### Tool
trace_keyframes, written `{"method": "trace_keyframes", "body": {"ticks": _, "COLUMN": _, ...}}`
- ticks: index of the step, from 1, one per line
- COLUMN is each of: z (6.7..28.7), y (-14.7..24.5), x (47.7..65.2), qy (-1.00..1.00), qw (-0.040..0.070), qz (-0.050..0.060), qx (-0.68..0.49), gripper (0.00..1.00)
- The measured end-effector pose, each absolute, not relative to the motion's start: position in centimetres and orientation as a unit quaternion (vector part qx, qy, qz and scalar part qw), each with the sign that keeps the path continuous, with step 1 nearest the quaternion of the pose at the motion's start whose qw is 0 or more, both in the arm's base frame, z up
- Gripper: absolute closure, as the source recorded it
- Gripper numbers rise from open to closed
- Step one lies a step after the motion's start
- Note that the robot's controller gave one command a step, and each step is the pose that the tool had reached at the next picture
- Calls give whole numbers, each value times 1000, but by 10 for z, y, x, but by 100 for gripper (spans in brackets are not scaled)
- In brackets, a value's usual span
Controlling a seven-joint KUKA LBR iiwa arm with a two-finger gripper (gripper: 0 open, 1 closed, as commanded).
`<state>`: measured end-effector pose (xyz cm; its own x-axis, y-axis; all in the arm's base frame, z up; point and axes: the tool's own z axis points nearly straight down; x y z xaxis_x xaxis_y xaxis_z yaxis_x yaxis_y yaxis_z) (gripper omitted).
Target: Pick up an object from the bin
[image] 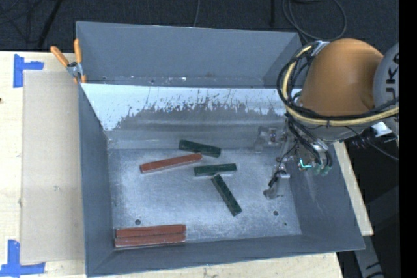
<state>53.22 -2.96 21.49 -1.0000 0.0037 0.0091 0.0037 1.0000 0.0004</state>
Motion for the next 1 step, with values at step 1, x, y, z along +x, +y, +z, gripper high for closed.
{"method": "trace_keyframes", "body": {"ticks": 1, "z": 132, "y": -6, "x": 565, "qy": -1000, "qw": 4, "qz": -1, "qx": -30, "gripper": 0}}
